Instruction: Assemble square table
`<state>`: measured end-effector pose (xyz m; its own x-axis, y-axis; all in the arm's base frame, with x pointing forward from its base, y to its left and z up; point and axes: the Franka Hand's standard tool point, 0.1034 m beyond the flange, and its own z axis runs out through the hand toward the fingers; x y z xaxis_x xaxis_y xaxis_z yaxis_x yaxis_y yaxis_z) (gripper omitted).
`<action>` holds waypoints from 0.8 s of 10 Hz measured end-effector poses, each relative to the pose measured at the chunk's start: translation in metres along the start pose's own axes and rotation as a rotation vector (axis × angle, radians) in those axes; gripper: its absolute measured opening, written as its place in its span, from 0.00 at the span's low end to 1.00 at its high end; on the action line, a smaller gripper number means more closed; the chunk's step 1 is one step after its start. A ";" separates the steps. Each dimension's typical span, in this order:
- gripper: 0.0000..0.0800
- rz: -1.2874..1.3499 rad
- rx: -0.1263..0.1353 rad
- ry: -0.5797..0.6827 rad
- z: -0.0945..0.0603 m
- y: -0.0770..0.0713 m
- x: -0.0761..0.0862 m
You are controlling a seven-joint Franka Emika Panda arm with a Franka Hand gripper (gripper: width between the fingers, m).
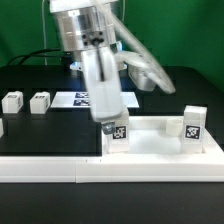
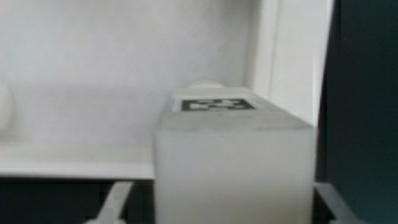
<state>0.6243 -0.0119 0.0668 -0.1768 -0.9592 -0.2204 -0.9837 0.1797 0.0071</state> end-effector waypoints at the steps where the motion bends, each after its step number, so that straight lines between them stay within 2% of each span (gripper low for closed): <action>1: 0.37 0.027 0.000 -0.007 0.000 0.001 0.000; 2: 0.41 -0.029 0.000 -0.007 0.001 0.001 0.000; 3: 0.41 -0.071 0.002 0.000 0.002 0.001 -0.003; 4: 0.65 -0.242 0.012 0.018 0.005 0.001 -0.012; 5: 0.78 -0.453 0.023 0.035 0.008 0.002 -0.024; 6: 0.80 -0.642 0.022 0.049 0.009 0.006 -0.033; 8: 0.81 -0.792 0.017 0.050 0.010 0.007 -0.031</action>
Offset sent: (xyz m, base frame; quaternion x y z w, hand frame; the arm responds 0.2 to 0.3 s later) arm -0.0066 0.0257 0.0001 0.0144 0.0474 -0.2479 0.9675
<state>0.6237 0.0212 0.0641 0.5735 -0.8118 -0.1096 -0.8170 -0.5571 -0.1490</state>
